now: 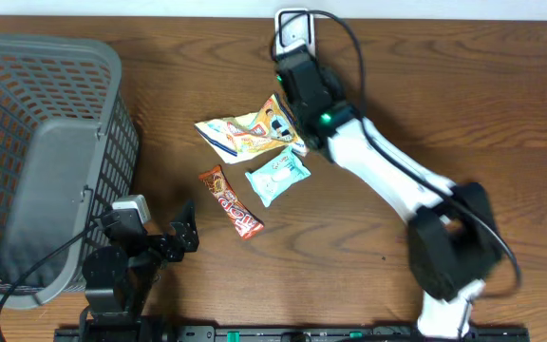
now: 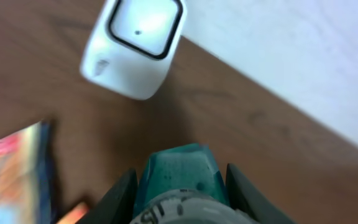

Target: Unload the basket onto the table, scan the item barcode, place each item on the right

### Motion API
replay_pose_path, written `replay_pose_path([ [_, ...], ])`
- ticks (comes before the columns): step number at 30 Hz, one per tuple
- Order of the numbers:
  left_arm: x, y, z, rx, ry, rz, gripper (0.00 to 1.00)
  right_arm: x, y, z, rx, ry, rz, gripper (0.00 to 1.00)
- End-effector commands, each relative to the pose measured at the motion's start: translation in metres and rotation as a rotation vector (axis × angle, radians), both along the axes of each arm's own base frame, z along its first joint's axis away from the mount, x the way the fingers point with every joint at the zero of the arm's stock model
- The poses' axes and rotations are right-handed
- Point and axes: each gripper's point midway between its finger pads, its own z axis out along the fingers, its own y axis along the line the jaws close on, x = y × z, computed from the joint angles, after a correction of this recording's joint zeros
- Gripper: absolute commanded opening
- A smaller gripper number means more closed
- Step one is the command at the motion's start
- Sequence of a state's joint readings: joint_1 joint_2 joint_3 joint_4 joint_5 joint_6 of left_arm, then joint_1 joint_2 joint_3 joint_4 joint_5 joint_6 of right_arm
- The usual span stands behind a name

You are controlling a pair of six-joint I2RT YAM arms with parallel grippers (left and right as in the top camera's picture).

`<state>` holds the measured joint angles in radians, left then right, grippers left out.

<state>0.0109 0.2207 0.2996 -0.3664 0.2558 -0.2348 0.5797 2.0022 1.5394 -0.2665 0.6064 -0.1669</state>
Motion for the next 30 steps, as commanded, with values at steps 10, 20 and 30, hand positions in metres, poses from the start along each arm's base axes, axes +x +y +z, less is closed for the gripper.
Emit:
replay_pose_path([
  [10, 0.000, 0.001, -0.002, 0.014, 0.000, 0.000, 0.98, 0.109, 0.022, 0.047, -0.400, -0.271, -0.137, 0.09],
  [20, 0.000, 0.001, -0.002, 0.015, 0.000, 0.000, 0.98, 0.131, 0.061, 0.031, -0.557, -0.387, -0.085, 0.11],
  [30, 0.000, 0.001, -0.002, 0.014, 0.000, 0.000, 0.98, 0.122, 0.069, 0.041, -0.602, -0.386, -0.090, 0.10],
])
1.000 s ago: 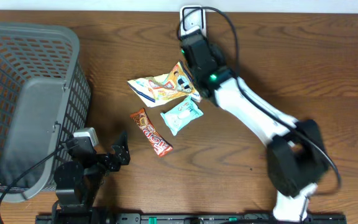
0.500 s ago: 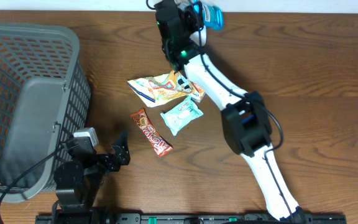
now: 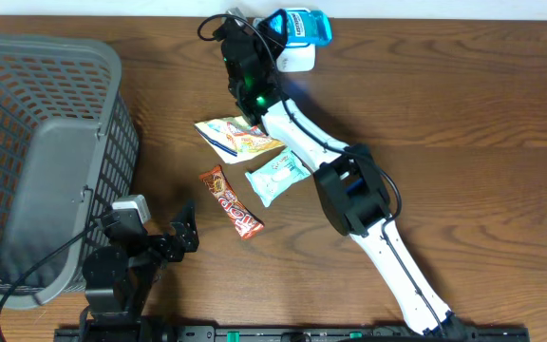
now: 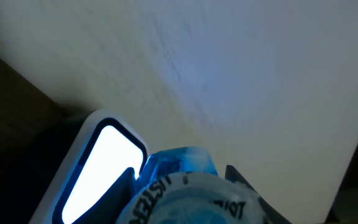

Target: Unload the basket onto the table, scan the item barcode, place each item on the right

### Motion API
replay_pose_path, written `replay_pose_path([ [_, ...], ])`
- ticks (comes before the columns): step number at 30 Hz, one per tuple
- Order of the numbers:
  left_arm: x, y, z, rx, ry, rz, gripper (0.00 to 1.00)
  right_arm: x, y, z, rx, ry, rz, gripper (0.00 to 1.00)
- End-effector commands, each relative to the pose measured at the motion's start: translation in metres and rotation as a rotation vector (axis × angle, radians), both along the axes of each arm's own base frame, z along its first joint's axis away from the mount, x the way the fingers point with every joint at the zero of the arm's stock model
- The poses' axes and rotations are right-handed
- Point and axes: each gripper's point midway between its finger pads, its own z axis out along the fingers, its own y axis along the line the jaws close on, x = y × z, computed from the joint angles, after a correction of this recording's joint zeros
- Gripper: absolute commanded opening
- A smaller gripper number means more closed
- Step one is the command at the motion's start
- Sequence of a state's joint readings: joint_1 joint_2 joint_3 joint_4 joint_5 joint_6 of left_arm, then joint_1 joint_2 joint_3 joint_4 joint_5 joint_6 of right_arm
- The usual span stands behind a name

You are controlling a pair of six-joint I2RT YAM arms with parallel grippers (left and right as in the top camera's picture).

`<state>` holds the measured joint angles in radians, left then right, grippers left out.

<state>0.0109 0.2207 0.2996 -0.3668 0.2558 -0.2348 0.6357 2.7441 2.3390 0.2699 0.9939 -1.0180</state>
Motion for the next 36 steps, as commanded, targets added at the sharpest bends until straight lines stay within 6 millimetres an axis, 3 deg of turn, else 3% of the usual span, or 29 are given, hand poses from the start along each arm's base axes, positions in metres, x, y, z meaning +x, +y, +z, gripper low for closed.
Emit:
replay_pose_path([
  [1, 0.000, 0.001, -0.002, 0.014, -0.001, 0.000, 0.98, -0.008, -0.009, 0.050, -0.006, -0.053, -0.066, 0.09],
  [5, 0.000, 0.001, -0.002, 0.014, -0.001, 0.000, 0.98, -0.014, -0.031, 0.088, 0.016, -0.070, -0.125, 0.06],
  [8, 0.000, 0.001, -0.002, 0.014, -0.001, 0.000, 0.98, -0.019, -0.060, 0.121, 0.065, -0.067, -0.176, 0.06],
  [12, 0.000, 0.001, -0.002, 0.015, -0.001, 0.000, 0.98, -0.029, -0.117, 0.153, 0.152, -0.041, -0.264, 0.06],
  [15, 0.000, 0.001, -0.002, 0.015, -0.001, 0.000, 0.98, -0.038, -0.176, 0.160, 0.215, -0.009, -0.366, 0.06],
  [18, 0.000, 0.001, -0.002, 0.014, -0.001, 0.000, 0.98, -0.044, -0.247, 0.149, 0.295, 0.039, -0.478, 0.08],
  [24, 0.000, 0.001, -0.002, 0.014, -0.001, 0.000, 0.98, -0.055, -0.361, 0.090, 0.521, 0.224, -0.607, 0.10],
  [27, 0.000, 0.001, -0.002, 0.014, -0.001, 0.000, 0.98, -0.067, -0.419, 0.070, 0.661, 0.266, -0.669, 0.08],
  [32, 0.000, 0.001, -0.002, 0.014, -0.001, 0.000, 0.98, -0.094, -0.512, 0.056, 0.817, 0.274, -0.756, 0.06],
  [36, 0.000, 0.001, -0.002, 0.015, -0.001, 0.000, 0.97, -0.119, -0.575, 0.051, 0.900, 0.261, -0.784, 0.06],
])
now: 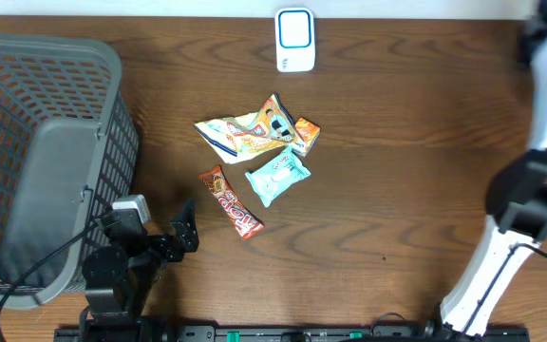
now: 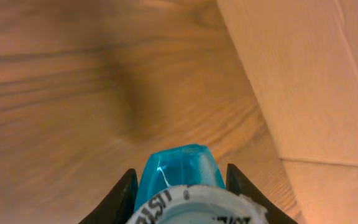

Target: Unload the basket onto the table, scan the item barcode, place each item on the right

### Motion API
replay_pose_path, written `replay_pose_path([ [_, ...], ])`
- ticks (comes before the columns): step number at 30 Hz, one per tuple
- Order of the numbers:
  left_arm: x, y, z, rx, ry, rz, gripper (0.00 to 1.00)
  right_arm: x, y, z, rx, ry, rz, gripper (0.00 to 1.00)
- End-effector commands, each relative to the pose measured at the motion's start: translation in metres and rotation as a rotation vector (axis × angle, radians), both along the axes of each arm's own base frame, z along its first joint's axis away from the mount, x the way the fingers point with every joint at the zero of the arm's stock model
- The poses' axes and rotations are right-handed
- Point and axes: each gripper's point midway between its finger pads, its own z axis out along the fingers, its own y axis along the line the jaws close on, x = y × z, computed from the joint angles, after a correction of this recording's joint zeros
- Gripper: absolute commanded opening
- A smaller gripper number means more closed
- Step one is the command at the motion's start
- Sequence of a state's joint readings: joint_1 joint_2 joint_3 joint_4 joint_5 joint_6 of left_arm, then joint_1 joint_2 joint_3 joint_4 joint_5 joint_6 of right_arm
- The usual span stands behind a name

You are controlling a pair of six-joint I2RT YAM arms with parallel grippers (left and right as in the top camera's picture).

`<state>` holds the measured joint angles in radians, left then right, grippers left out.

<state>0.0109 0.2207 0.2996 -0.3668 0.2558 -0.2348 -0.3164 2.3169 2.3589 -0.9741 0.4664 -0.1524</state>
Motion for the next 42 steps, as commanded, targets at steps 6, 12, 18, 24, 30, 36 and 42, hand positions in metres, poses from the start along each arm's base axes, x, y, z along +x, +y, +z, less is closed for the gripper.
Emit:
replay_pose_path([
  [6, 0.000, 0.001, -0.002, 0.014, -0.001, 0.000, 0.98, -0.035, -0.097, 0.007, 0.221, -0.208, -0.046, 0.06],
  [12, 0.000, 0.001, -0.002, 0.014, -0.001, 0.000, 0.98, -0.037, -0.129, 0.023, 0.262, -0.354, -0.008, 0.07],
  [18, 0.000, 0.001, -0.002, 0.014, -0.001, 0.000, 0.98, -0.028, -0.145, 0.020, 0.239, -0.403, 0.002, 0.08],
  [24, 0.000, 0.001, -0.002, 0.014, -0.001, 0.000, 0.98, -0.016, -0.148, -0.016, 0.248, -0.370, -0.005, 0.08],
  [30, 0.000, 0.001, -0.002, 0.014, -0.001, 0.000, 0.98, -0.014, -0.155, -0.054, 0.249, -0.318, -0.040, 0.12],
  [36, 0.000, 0.001, -0.002, 0.014, 0.000, 0.000, 0.98, -0.013, -0.156, -0.060, 0.252, -0.314, -0.041, 0.39],
  [42, 0.000, 0.001, -0.002, 0.014, -0.001, 0.000, 0.98, -0.021, -0.162, -0.037, 0.196, -0.317, -0.075, 0.99],
])
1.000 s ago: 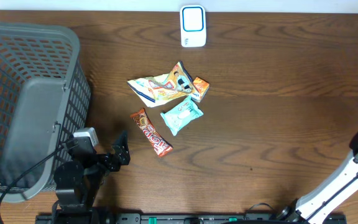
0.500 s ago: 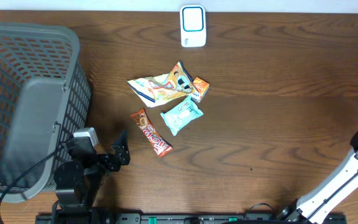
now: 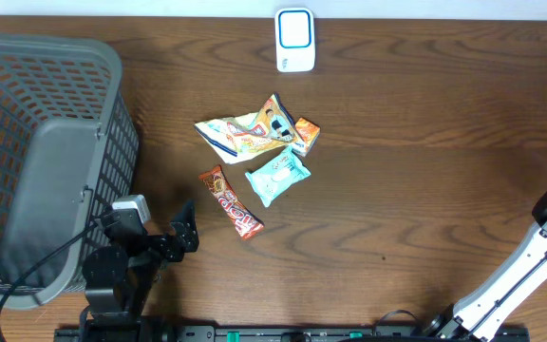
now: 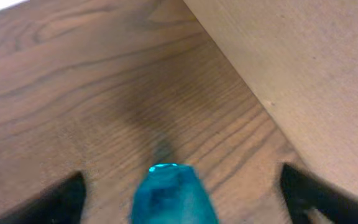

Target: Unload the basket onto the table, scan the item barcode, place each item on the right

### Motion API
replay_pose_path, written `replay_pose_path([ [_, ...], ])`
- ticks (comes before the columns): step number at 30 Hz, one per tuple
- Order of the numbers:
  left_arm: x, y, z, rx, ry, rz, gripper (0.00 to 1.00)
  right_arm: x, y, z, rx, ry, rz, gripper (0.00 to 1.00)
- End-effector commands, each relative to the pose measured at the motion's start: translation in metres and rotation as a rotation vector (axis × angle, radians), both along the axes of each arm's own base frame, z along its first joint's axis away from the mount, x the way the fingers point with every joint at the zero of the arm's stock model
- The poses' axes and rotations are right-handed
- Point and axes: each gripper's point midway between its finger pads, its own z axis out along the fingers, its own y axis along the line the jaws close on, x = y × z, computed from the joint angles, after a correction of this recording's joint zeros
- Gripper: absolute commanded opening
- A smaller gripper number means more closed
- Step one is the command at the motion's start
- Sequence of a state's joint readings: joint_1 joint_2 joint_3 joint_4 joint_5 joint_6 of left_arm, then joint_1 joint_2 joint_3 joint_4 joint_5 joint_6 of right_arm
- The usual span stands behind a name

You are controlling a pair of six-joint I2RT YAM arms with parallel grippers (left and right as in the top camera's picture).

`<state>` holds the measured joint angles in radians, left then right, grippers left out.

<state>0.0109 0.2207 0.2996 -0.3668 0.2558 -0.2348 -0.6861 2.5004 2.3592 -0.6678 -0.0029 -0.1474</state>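
A blue bottle (image 4: 171, 200) stands on the wooden table at its far right; in the overhead view only a teal sliver of it shows at the frame edge. My right gripper (image 4: 182, 186) is open, its dark fingers (image 4: 64, 194) wide apart on either side of the bottle and not touching it. The white scanner (image 3: 295, 40) sits at the table's back edge, its face lit blue. My left gripper (image 3: 184, 228) rests at the front left with its fingers apart and nothing between them.
A beige board (image 4: 303, 68) rises just right of the bottle. Several snack packets (image 3: 254, 133) and a candy bar (image 3: 230, 201) lie mid-table. A grey mesh basket (image 3: 46, 152) fills the left side. The right arm's link (image 3: 539, 256) shows at the right edge.
My right gripper was shut on the blue bottle at the table's far right. Now its jaws are wide open and the bottle stands free between them. The arm sits further right.
My right gripper held the blue bottle over the snacks near the scanner. Then it held the bottle against the scanner's lit face. Later it had the bottle at the table's far right, and now the bottle stands there let go.
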Motion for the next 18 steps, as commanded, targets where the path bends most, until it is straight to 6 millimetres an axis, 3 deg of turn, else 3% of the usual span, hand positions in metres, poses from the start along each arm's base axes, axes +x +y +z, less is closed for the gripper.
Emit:
replay_pose_path([
  [1, 0.000, 0.001, -0.002, 0.014, -0.001, 0.000, 0.98, -0.003, -0.002, 0.046, -0.066, -0.040, -0.023, 0.99],
  [5, 0.000, 0.001, -0.002, 0.014, -0.001, 0.000, 0.98, -0.008, 0.004, 0.097, -0.094, -0.115, -0.044, 0.99],
  [7, 0.000, 0.001, -0.002, 0.015, -0.001, 0.000, 0.98, -0.014, 0.010, 0.133, -0.094, -0.183, -0.071, 0.99],
  [9, 0.000, 0.001, -0.002, 0.014, -0.001, 0.000, 0.98, -0.018, 0.030, 0.179, -0.065, -0.283, -0.040, 0.99],
  [13, 0.000, 0.001, -0.002, 0.014, -0.001, 0.000, 0.98, -0.020, 0.094, 0.244, 0.083, -0.449, 0.129, 0.99],
  [18, 0.000, 0.001, -0.002, 0.014, -0.001, 0.000, 0.98, -0.021, 0.202, 0.299, 0.285, -0.570, 0.486, 0.99],
])
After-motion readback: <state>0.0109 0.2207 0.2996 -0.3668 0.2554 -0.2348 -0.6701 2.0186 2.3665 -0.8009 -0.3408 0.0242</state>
